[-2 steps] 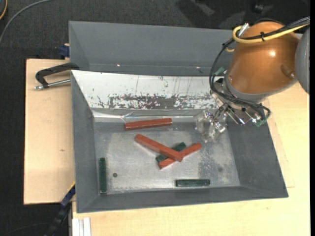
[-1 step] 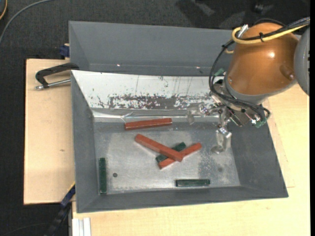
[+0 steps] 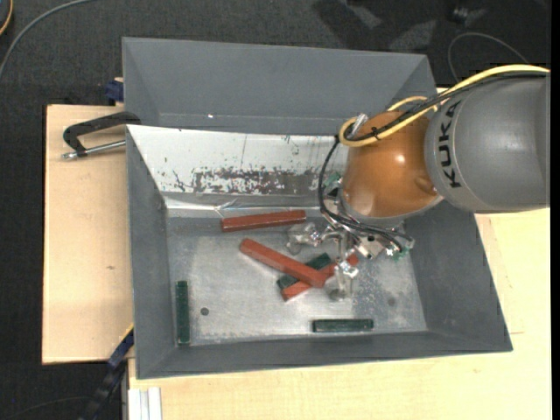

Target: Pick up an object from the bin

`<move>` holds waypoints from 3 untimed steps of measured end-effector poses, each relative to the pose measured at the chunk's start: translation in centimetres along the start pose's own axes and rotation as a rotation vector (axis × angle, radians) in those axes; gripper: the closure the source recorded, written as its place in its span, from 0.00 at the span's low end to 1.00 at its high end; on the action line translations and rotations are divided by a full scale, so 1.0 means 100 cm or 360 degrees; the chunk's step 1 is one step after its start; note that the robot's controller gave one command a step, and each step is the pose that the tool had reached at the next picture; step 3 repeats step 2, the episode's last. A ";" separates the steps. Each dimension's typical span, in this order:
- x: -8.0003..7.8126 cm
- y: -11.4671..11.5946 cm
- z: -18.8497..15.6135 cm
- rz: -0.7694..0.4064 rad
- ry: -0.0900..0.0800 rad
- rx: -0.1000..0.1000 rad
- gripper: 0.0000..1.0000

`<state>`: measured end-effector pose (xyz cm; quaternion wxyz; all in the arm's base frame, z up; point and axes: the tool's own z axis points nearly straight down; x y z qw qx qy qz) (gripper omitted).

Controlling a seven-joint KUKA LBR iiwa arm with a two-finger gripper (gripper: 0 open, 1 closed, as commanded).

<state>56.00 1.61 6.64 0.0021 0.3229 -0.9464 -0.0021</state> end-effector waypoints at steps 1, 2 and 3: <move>-0.001 -0.002 -0.005 0.0003 -0.0009 0.0007 1.00; -0.007 -0.028 -0.161 0.0082 -0.0027 0.0022 1.00; -0.007 -0.028 -0.161 0.0082 -0.0027 0.0022 1.00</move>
Offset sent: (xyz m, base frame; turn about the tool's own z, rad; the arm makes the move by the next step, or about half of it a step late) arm 0.0000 0.0000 0.0000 0.0000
